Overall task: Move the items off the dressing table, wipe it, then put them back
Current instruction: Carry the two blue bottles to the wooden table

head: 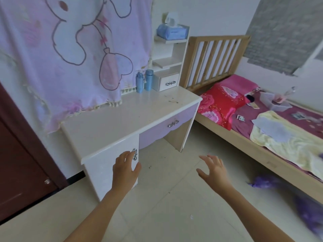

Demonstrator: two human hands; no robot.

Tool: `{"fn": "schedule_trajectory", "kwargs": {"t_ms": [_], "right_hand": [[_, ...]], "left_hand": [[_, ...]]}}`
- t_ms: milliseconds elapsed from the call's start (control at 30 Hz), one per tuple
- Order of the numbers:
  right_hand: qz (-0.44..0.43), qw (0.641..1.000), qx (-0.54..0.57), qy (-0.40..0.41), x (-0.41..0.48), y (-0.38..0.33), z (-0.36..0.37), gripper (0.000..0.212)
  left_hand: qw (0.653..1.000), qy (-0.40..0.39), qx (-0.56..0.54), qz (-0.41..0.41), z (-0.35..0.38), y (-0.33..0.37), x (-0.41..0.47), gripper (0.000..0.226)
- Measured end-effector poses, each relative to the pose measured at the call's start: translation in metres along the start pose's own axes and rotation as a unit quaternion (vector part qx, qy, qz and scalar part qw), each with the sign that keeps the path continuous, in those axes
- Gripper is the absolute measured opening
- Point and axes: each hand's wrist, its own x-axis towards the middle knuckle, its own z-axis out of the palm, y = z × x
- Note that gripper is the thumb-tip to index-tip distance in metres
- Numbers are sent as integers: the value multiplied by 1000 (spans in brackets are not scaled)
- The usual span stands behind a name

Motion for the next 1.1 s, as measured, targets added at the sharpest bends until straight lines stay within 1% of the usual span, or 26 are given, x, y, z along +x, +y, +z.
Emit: {"fn": "schedule_trajectory", "kwargs": {"t_ms": [133, 167, 267, 333, 500, 667, 867, 967, 1033, 1100], "right_hand": [[25, 999, 14, 26, 49, 3, -2, 50], [25, 999, 14, 21, 55, 4, 3, 50], [6, 999, -36, -38, 70, 15, 30, 52], [5, 997, -51, -59, 88, 27, 37, 53], [11, 999, -19, -35, 174, 59, 25, 53], [-32, 999, 17, -16, 276, 83, 12, 54], [-96, 993, 37, -60, 358, 100, 15, 53], [-110, 990, 53, -74, 384, 100, 24, 53], [-121, 987, 71, -83, 397, 96, 32, 54], [-132, 983, 65, -106, 407, 93, 41, 55]], "left_hand": [[1000, -6, 0, 12, 14, 0, 59, 39], [1000, -9, 0, 12, 19, 0, 70, 38], [999, -41, -3, 18, 40, 2, 99, 39], [998, -52, 2, 25, 55, 8, 119, 38], [998, -46, 9, 35, 93, 30, 177, 40], [1000, -1, 16, 7, 129, 56, 252, 40], [998, 28, 5, -52, 169, 89, 294, 41], [996, 21, 20, -89, 180, 87, 302, 42], [994, 24, 31, -101, 181, 81, 309, 43], [993, 27, 41, -110, 178, 75, 320, 42]]}}
